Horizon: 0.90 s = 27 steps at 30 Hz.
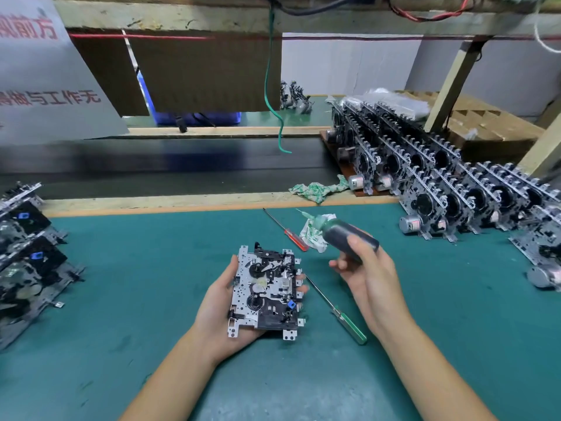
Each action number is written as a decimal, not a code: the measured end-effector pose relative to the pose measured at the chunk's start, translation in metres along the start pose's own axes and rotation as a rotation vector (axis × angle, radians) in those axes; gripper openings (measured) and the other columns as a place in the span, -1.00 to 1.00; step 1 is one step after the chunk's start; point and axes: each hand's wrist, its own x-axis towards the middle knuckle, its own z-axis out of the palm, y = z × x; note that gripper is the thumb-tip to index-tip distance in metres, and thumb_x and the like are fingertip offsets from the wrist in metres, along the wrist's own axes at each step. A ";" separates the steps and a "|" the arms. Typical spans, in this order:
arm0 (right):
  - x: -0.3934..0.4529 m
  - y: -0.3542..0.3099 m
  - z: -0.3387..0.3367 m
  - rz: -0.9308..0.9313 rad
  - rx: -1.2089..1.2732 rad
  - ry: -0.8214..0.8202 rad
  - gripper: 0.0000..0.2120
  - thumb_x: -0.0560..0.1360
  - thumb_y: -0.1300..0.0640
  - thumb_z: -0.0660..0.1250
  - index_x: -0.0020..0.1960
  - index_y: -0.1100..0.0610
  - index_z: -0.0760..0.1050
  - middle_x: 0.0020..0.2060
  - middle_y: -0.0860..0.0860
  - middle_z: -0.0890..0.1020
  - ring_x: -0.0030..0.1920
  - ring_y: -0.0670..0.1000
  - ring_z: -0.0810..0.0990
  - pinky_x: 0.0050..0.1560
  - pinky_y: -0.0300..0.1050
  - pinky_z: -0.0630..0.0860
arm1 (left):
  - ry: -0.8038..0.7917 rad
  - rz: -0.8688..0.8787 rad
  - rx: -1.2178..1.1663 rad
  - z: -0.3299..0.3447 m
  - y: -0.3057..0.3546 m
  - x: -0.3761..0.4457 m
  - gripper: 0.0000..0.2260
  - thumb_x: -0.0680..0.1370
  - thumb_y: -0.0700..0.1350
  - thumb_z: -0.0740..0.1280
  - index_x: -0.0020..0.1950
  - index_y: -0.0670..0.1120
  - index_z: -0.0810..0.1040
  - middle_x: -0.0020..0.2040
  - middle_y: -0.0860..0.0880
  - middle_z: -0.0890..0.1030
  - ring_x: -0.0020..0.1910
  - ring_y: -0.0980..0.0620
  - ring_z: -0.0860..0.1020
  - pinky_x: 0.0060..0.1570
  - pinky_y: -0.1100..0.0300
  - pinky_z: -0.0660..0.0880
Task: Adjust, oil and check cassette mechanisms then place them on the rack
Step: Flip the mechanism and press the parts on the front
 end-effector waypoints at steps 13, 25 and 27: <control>-0.004 -0.001 0.007 0.078 -0.027 0.124 -0.63 0.26 -0.13 0.39 -0.29 0.15 0.37 -0.57 -0.04 0.31 -0.61 -0.11 0.28 -0.64 -0.29 0.23 | -0.003 -0.009 0.000 0.000 0.001 0.001 -0.41 0.52 0.21 0.14 0.21 -0.26 0.58 0.27 -0.33 0.51 0.19 -0.33 0.53 0.13 -0.24 0.48; -0.005 0.000 0.008 -0.007 -0.189 0.088 -0.74 0.52 0.09 0.31 -0.27 0.18 0.36 -0.57 -0.04 0.40 -0.62 -0.09 0.33 -0.62 -0.24 0.32 | 0.000 -0.018 -0.018 -0.001 0.000 0.001 -0.40 0.54 0.22 0.12 0.22 -0.27 0.57 0.27 -0.34 0.50 0.20 -0.34 0.52 0.12 -0.26 0.49; -0.005 0.000 0.008 -0.013 -0.214 0.090 -0.74 0.52 0.09 0.31 -0.27 0.19 0.36 -0.58 -0.05 0.40 -0.62 -0.09 0.34 -0.63 -0.23 0.33 | -0.002 -0.018 -0.011 -0.001 0.000 0.001 -0.40 0.52 0.21 0.14 0.22 -0.26 0.57 0.28 -0.33 0.50 0.20 -0.34 0.52 0.11 -0.24 0.50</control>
